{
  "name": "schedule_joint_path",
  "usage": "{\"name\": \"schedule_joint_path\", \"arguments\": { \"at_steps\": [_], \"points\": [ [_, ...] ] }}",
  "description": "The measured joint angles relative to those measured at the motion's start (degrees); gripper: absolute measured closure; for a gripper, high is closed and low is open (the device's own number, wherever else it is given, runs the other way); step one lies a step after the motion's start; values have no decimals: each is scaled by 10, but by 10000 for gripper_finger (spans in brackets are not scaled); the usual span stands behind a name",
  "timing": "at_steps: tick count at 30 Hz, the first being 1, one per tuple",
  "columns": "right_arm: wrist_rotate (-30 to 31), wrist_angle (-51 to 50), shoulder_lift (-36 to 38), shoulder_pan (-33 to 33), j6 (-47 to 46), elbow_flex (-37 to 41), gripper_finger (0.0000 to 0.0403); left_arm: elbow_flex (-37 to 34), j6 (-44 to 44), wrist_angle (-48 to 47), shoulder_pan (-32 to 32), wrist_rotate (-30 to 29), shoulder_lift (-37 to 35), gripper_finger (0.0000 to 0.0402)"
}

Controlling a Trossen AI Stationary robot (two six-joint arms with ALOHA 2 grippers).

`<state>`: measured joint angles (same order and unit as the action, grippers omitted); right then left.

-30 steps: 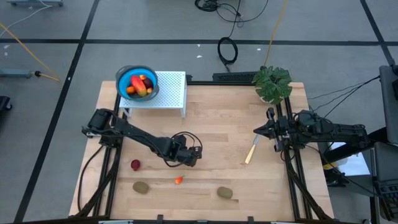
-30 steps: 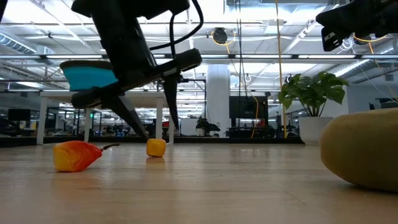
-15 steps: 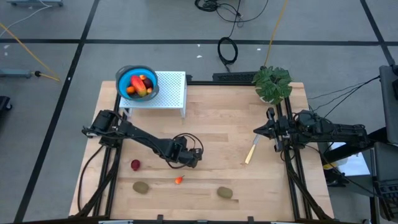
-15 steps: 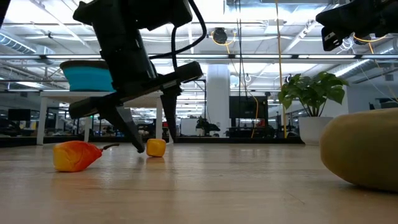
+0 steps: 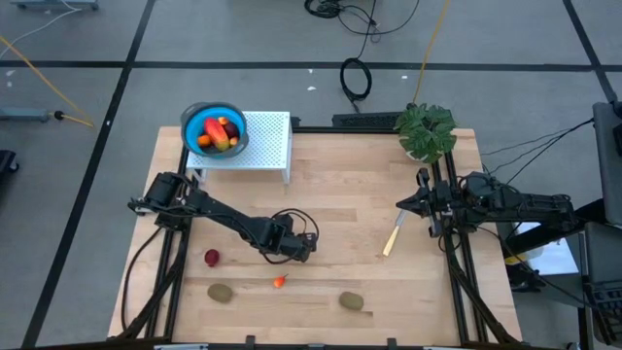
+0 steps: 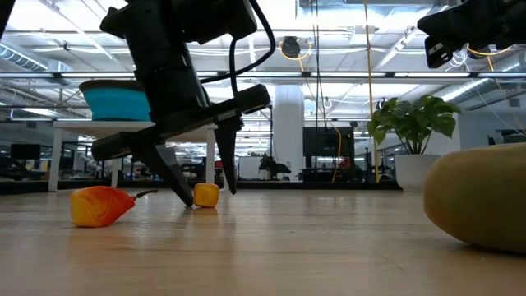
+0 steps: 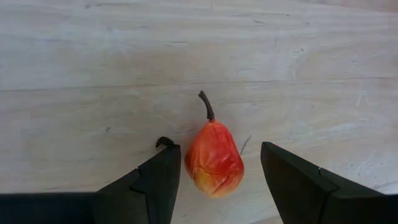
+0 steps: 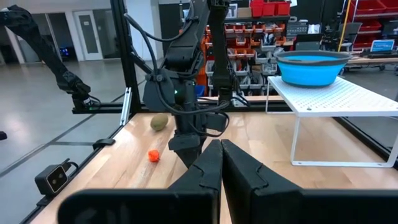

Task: Pick & Place Fruit
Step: Put the top peach into the blue strainer bowl on the shelf

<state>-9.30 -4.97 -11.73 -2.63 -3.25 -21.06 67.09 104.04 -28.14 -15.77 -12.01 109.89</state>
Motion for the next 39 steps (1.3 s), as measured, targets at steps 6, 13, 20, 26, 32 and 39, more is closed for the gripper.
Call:
{"name": "schedule_joint_path", "arguments": {
  "at_steps": [6, 13, 20, 26, 32, 39],
  "points": [
    [0, 0, 0, 0, -6, 0, 403, 0, 2, -2, 0, 0, 0, 219],
    [0, 0, 0, 0, -6, 0, 403, -1, -16, 26, 0, -2, 1, 304],
    [0, 0, 0, 0, -6, 0, 403, -2, -66, 65, 11, -14, -18, 304],
    [1, 0, 0, 0, -6, 0, 403, -2, -143, 75, 31, -45, -64, 278],
    [2, 0, 0, 0, -6, 0, 403, -2, -293, 101, 48, -95, -133, 276],
    [2, 0, 0, 0, -5, 0, 403, -2, -572, 233, 52, -104, -212, 275]
  ]
}}
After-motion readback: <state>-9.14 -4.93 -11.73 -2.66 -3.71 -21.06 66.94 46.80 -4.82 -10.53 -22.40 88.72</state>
